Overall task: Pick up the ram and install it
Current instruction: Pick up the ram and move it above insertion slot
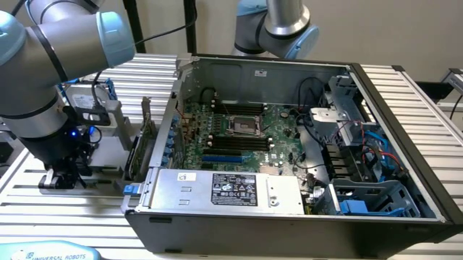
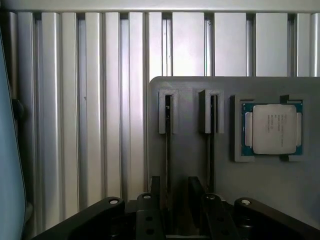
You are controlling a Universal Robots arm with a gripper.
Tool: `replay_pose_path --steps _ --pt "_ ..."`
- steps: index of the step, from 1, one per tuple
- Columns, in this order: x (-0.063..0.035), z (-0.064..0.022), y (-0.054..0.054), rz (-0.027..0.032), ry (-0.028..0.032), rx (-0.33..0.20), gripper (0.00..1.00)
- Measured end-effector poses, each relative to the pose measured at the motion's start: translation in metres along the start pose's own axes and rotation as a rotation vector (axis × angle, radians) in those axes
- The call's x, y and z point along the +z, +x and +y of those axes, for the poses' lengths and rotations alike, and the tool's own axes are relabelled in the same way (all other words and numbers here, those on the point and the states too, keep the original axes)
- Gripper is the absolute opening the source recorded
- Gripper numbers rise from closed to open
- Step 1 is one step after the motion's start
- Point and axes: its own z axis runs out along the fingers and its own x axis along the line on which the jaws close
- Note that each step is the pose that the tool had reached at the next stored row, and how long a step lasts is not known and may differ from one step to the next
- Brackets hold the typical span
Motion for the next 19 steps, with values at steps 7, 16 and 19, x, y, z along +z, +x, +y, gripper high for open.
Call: replay_pose_path --steps 7,16,19 --pt "0.0006 -0.0001 0.0001 0.0018 0.0000 -0.001 0.35" --pt "0.0008 -0.0001 0.0000 0.0033 0.0016 -0.001 0.27" --pt "0.0011 -0.0001 0.0000 0.0032 0.0042 -0.001 0.27"
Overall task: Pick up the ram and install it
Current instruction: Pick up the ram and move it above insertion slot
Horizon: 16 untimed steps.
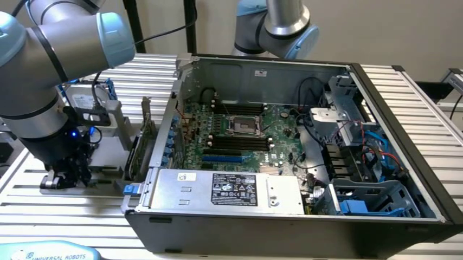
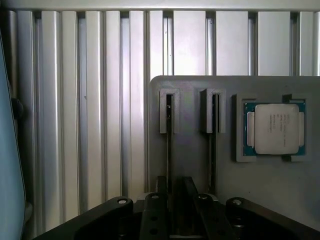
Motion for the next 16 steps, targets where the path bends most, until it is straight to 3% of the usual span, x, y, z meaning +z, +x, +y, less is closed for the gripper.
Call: replay_pose_path --steps 5,10,11,16 --pt "0.0004 0.0001 0.0000 0.0007 0.0063 0.000 0.27" --pt "0.0004 0.0001 0.0000 0.0008 0.0071 0.000 0.25" --pt "0.0004 0.0001 0.0000 0.0007 0.0071 0.000 0.18" --pt "0.0003 0.0001 0.0007 0.0007 0.0069 0.000 0.14"
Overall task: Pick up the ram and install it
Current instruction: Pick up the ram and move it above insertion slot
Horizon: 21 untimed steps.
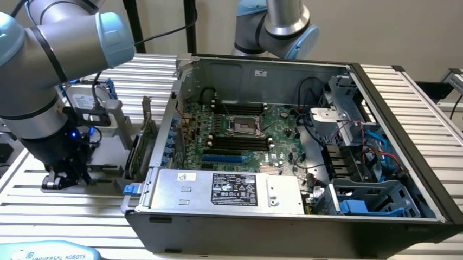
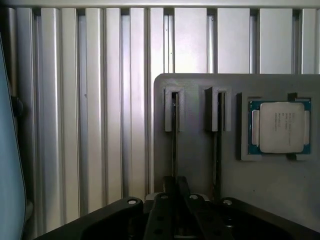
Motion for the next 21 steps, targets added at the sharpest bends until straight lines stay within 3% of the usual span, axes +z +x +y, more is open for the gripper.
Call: replay_pose_path --steps 12,16,21 --pt "-0.0025 0.0001 0.001 -0.0009 0.0000 0.000 0.14" --pt "-0.0101 0.0003 0.001 -0.0039 -0.0001 0.000 0.14" --pt "-0.0266 0.0010 0.001 -0.0092 -0.0004 0.000 0.14"
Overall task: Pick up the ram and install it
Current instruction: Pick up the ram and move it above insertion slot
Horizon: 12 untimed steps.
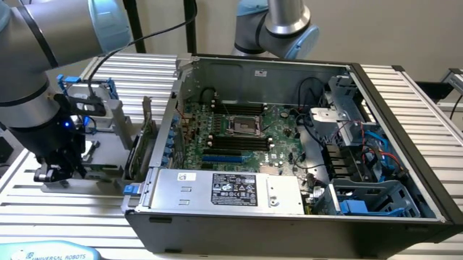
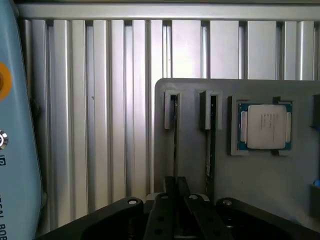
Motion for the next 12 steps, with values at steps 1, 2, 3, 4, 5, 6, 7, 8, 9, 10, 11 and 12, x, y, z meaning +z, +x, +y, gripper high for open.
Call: replay_pose_path --steps 1,2,3,4,5,6,7,8,9,10,11,12 --pt "-0.0034 0.0001 0.000 -0.0009 0.0000 0.000 0.14" --pt "-0.0073 0.0002 0.000 -0.0020 0.0000 0.000 0.14" --pt "-0.0108 0.0004 0.000 -0.0028 -0.0001 0.000 0.14" --pt "-0.0148 0.0005 0.000 -0.0036 -0.0002 0.000 0.14" --pt "-0.0188 0.0007 0.000 -0.0044 -0.0001 0.000 0.14" --pt "-0.0227 0.0008 -0.001 -0.0051 0.0000 0.000 0.14" --pt "-0.0269 0.0010 -0.001 -0.0054 -0.0001 0.000 0.14" --pt "-0.0313 0.0012 -0.001 -0.0059 -0.0001 0.000 0.14" --pt "-0.0359 0.0013 -0.001 -0.0063 -0.0001 0.000 0.14" --pt "-0.0403 0.0014 -0.001 -0.0065 -0.0003 0.000 0.14" --pt "-0.0446 0.0015 -0.001 -0.0070 -0.0002 -0.001 0.14" --pt "-0.0489 0.0016 -0.001 -0.0075 -0.0001 -0.001 0.14"
